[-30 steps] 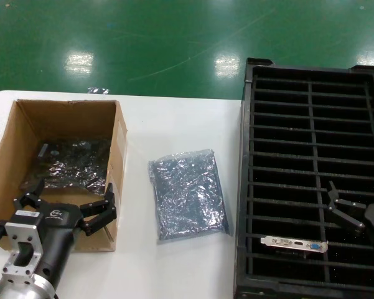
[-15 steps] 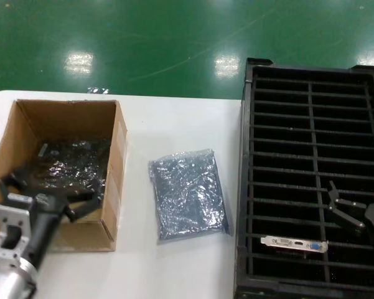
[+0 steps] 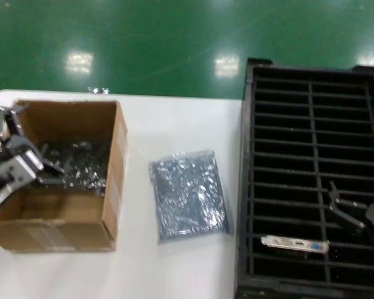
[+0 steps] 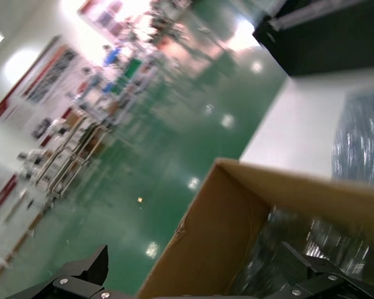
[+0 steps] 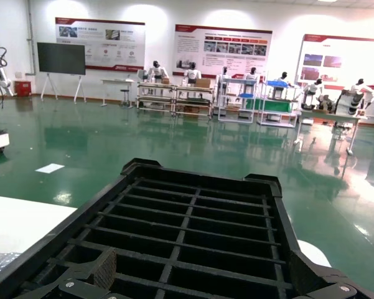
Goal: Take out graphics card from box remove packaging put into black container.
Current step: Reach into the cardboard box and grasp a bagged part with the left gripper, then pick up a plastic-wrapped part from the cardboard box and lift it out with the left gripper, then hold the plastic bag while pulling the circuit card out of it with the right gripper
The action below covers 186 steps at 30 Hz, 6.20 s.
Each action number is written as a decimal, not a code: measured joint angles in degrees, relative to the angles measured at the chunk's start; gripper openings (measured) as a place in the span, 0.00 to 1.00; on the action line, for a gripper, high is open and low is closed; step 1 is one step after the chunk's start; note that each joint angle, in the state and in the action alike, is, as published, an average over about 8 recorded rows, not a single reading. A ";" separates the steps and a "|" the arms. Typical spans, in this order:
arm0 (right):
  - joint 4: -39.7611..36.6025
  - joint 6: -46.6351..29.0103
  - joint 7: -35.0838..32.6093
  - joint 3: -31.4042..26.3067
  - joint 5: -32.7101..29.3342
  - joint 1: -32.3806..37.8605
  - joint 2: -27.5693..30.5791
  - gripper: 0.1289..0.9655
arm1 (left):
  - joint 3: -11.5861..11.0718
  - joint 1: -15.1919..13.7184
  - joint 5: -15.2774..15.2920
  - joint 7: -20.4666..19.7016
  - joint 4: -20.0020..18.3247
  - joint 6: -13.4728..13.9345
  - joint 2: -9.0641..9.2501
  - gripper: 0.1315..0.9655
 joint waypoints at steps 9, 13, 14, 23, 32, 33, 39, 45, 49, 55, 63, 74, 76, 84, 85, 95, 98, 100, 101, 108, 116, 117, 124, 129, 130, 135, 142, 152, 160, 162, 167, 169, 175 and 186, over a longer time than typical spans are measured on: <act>0.00 0.00 0.00 0.00 0.00 0.00 0.00 1.00 | 10.52 -19.51 6.75 14.32 21.44 13.54 2.34 1.00; 0.00 0.00 0.00 0.00 0.00 0.00 0.00 1.00 | 14.21 -27.33 9.26 20.91 32.91 17.37 5.33 1.00; 0.00 0.00 0.00 0.00 0.00 0.00 0.00 1.00 | 14.86 -29.09 9.68 22.69 35.85 17.92 6.17 1.00; 0.00 0.00 0.00 0.00 0.00 0.00 0.00 1.00 | 14.97 -40.98 8.82 39.97 60.42 17.33 13.60 1.00; 0.00 0.00 0.00 0.00 0.00 0.00 0.00 1.00 | 11.00 -45.24 4.96 53.98 72.30 13.12 17.31 1.00; 0.00 0.00 0.00 0.00 0.00 0.00 0.00 1.00 | 10.61 -45.33 4.59 55.04 72.74 12.68 17.47 0.99; 0.00 0.00 0.00 0.00 0.00 0.00 0.00 1.00 | 8.36 -45.26 2.46 60.88 73.89 10.42 17.79 0.97; 0.00 0.00 0.00 0.00 0.00 0.00 0.00 1.00 | 6.40 -44.76 0.60 65.21 74.17 9.10 17.70 0.91; 0.00 0.00 0.00 0.00 0.00 0.00 0.00 1.00 | 5.24 -44.44 -0.50 67.45 74.21 8.74 17.60 0.87; 0.00 0.00 0.00 0.00 0.00 0.00 0.00 1.00 | 3.68 -44.17 -1.98 70.14 74.23 8.51 17.42 0.73; 0.00 0.00 0.00 0.00 -0.01 0.00 0.00 1.00 | 2.39 -43.81 -3.17 72.16 74.30 8.37 17.38 0.52; 0.00 0.00 0.01 0.00 -0.01 0.00 0.00 1.00 | 2.22 -43.85 -3.25 72.97 74.17 9.20 16.92 0.31; 0.00 0.00 0.01 0.00 -0.01 0.00 0.00 1.00 | 2.19 -43.89 -3.26 73.10 74.11 9.36 16.78 0.26; 0.00 0.00 0.01 0.00 -0.01 0.00 0.00 1.00 | 2.00 -43.95 -3.42 73.57 73.95 9.74 16.37 0.12; 0.00 0.00 0.01 0.00 -0.01 0.00 0.00 1.00 | 1.97 -43.96 -3.45 73.63 73.93 9.78 16.33 0.10; 0.00 0.00 0.01 0.00 -0.01 0.00 0.00 1.00 | 1.44 -44.05 -3.94 74.52 73.53 10.39 16.10 0.02; 0.00 0.00 0.01 0.00 -0.01 0.00 0.00 1.00 | 0.99 -44.04 -4.37 75.18 73.15 10.70 15.99 0.01; 0.00 0.00 0.01 0.00 -0.01 0.00 0.00 1.00 | 0.57 -43.98 -4.77 75.74 72.67 10.92 15.89 0.01; 0.00 0.00 0.01 0.00 -0.01 0.00 0.00 1.00 | 0.36 -43.92 -4.98 76.00 72.35 11.03 15.83 0.01; 0.00 0.00 0.01 0.00 -0.01 0.00 0.00 1.00 | -0.01 -41.41 -5.30 73.90 65.31 11.43 14.66 0.01; 0.00 0.00 0.01 0.00 -0.01 0.00 0.00 1.00 | 2.65 -33.13 -1.69 61.13 46.16 9.96 10.57 0.01; 0.00 0.00 0.01 0.00 -0.01 0.00 0.00 1.00 | 2.95 -31.90 -1.10 59.27 43.42 9.64 9.88 0.01; 0.00 0.00 0.01 0.00 -0.01 0.00 0.00 1.00 | 3.79 -23.00 3.65 45.89 24.65 7.28 4.27 0.01; 0.00 0.00 0.01 0.00 -0.01 0.00 0.00 1.00 | 2.24 -15.27 6.02 37.59 11.09 5.80 -0.43 0.01; 0.00 0.00 0.01 0.00 -0.01 0.00 0.00 1.00 | 1.65 -13.51 6.37 36.10 8.33 5.49 -1.38 0.01; 0.00 0.00 0.00 0.00 -0.01 0.00 0.00 1.00 | -2.53 -3.63 8.99 28.42 -5.42 4.31 -5.44 0.01; 0.00 0.00 0.00 0.00 -0.01 0.00 0.00 1.00 | -9.46 10.55 15.49 18.30 -21.95 5.05 -7.51 0.01; 0.00 0.00 0.00 0.00 -0.01 0.00 0.00 1.00 | -7.33 19.85 14.81 17.85 -30.63 3.47 -9.03 0.01; 0.00 0.00 0.00 0.00 -0.01 0.00 0.00 1.00 | -5.65 20.32 13.83 19.01 -31.26 2.96 -9.20 0.01; 0.00 0.00 0.00 0.00 -0.01 0.00 0.00 1.00 | -5.64 20.32 13.82 19.02 -31.26 2.96 -9.20 0.01; -0.04 0.11 0.41 -0.40 0.24 0.21 0.34 1.00 | -5.63 20.32 13.81 19.03 -31.27 2.96 -9.20 0.01; -0.01 0.12 0.98 -0.92 0.59 0.53 0.73 1.00 | -5.63 20.32 13.81 19.03 -31.27 2.96 -9.20 0.01; 1.32 -2.10 2.34 -2.35 2.13 1.78 1.61 1.00 | -5.63 20.33 13.81 19.03 -31.27 2.96 -9.20 0.01; 7.28 -13.90 2.85 -4.67 4.44 1.34 6.38 0.95 | -5.63 20.33 13.81 19.03 -31.26 2.96 -9.20 0.01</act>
